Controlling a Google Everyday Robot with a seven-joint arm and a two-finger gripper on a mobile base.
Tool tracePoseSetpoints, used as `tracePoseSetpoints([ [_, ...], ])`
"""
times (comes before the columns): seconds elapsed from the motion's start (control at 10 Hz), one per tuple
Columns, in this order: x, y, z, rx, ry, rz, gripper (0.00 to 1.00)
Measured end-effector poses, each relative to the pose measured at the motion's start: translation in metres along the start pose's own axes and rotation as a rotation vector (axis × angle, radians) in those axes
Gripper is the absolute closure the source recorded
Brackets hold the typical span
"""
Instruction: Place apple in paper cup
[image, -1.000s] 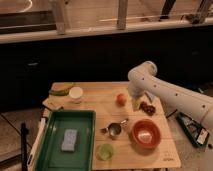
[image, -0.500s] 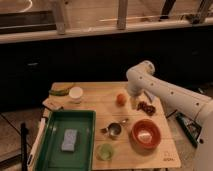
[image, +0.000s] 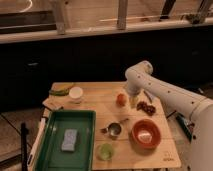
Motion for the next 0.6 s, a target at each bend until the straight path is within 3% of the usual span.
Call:
tracePoseSetpoints([
  [0.6, 0.001, -0.008, 0.013, -0.007, -0.022, -0.074, 0.2],
])
